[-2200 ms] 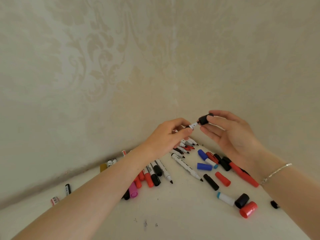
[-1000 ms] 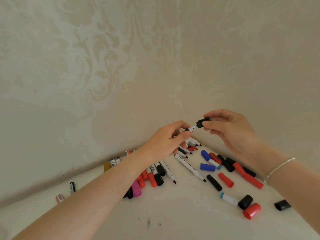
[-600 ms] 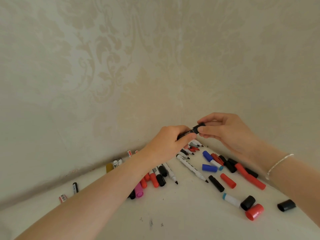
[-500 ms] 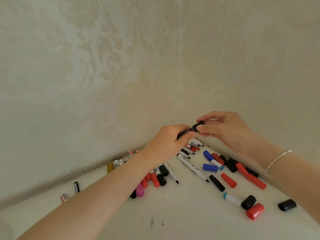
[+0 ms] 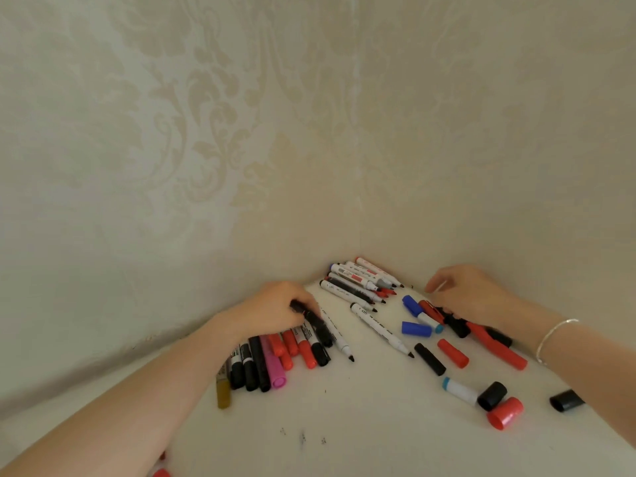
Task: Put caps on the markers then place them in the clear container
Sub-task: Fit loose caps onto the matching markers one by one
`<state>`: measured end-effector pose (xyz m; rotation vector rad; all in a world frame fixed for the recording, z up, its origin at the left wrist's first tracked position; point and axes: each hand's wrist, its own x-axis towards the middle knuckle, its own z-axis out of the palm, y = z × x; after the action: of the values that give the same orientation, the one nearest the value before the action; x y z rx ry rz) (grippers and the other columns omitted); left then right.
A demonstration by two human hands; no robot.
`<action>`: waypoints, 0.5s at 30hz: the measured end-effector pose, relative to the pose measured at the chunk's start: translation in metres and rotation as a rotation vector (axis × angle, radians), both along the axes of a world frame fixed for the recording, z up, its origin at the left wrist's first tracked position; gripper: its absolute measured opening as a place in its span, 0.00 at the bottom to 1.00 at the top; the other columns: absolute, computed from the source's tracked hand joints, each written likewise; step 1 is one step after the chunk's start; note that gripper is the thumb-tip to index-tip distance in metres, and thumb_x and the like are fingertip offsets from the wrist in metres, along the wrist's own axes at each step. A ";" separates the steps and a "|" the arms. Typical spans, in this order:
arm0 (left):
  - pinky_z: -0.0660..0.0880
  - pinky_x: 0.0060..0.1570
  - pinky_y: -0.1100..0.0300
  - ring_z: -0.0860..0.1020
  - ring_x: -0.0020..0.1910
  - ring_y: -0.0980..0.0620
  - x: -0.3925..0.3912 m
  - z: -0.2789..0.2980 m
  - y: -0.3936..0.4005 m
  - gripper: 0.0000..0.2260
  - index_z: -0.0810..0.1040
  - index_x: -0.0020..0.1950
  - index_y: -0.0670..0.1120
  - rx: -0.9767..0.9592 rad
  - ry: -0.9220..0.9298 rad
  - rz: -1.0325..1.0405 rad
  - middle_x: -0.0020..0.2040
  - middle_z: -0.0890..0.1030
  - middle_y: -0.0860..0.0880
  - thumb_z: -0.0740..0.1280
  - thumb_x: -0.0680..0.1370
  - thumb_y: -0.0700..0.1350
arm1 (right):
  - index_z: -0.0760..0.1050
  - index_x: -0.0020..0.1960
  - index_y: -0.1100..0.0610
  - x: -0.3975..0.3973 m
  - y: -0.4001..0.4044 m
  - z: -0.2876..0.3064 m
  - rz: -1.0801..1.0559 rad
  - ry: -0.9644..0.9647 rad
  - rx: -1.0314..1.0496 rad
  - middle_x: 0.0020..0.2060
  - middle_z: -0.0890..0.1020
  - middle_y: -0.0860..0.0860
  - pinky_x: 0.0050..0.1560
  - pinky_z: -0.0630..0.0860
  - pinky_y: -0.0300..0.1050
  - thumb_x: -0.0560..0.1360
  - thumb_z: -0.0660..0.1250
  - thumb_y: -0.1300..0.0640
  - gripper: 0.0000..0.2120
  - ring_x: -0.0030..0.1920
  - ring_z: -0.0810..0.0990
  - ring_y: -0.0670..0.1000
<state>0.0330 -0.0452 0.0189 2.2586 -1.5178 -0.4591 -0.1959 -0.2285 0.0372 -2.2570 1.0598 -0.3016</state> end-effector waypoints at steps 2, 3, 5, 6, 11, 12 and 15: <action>0.80 0.35 0.51 0.84 0.36 0.45 0.001 -0.007 0.005 0.23 0.83 0.45 0.53 0.027 0.128 0.022 0.42 0.85 0.49 0.54 0.72 0.30 | 0.78 0.53 0.56 -0.001 0.000 -0.003 0.009 0.018 0.000 0.50 0.80 0.54 0.35 0.72 0.36 0.75 0.63 0.64 0.09 0.39 0.76 0.48; 0.79 0.31 0.54 0.84 0.34 0.43 0.002 -0.010 0.006 0.24 0.83 0.46 0.52 0.035 0.162 0.014 0.44 0.85 0.48 0.53 0.72 0.29 | 0.78 0.53 0.56 -0.001 0.001 -0.004 0.017 0.026 -0.001 0.51 0.80 0.54 0.35 0.73 0.37 0.75 0.63 0.64 0.09 0.40 0.77 0.49; 0.79 0.30 0.58 0.84 0.34 0.47 0.002 -0.013 0.005 0.25 0.84 0.46 0.52 0.022 0.124 -0.025 0.53 0.81 0.54 0.53 0.72 0.29 | 0.77 0.50 0.54 -0.001 0.003 -0.006 0.025 0.039 0.002 0.50 0.80 0.53 0.39 0.77 0.45 0.76 0.63 0.63 0.08 0.42 0.80 0.53; 0.78 0.31 0.61 0.83 0.35 0.52 0.003 -0.014 0.004 0.25 0.85 0.46 0.51 0.018 0.088 -0.038 0.57 0.77 0.57 0.53 0.73 0.29 | 0.77 0.48 0.53 -0.001 0.004 -0.007 0.026 0.041 0.005 0.49 0.80 0.53 0.41 0.79 0.47 0.75 0.63 0.63 0.07 0.42 0.80 0.56; 0.77 0.54 0.56 0.81 0.51 0.52 0.012 -0.017 0.001 0.28 0.82 0.37 0.60 0.006 0.037 0.011 0.57 0.79 0.53 0.54 0.69 0.29 | 0.76 0.46 0.53 -0.003 0.004 -0.006 0.033 0.072 0.000 0.46 0.80 0.52 0.42 0.78 0.46 0.75 0.63 0.65 0.08 0.42 0.79 0.54; 0.77 0.55 0.50 0.82 0.51 0.49 0.014 -0.018 0.000 0.27 0.82 0.37 0.61 0.004 0.050 0.030 0.53 0.82 0.51 0.54 0.67 0.30 | 0.77 0.46 0.53 -0.004 0.003 -0.005 0.033 0.080 0.002 0.45 0.80 0.52 0.40 0.78 0.44 0.75 0.63 0.65 0.09 0.41 0.79 0.52; 0.77 0.55 0.46 0.82 0.49 0.48 0.012 -0.019 -0.006 0.23 0.81 0.40 0.63 -0.019 0.028 0.064 0.49 0.83 0.49 0.55 0.69 0.37 | 0.77 0.43 0.54 -0.007 0.000 -0.004 0.041 0.107 0.011 0.41 0.80 0.52 0.36 0.75 0.39 0.74 0.63 0.67 0.09 0.38 0.78 0.50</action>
<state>0.0452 -0.0517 -0.0003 2.2695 -1.4255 -0.4542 -0.2026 -0.2285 0.0333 -2.3037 1.0643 -0.1594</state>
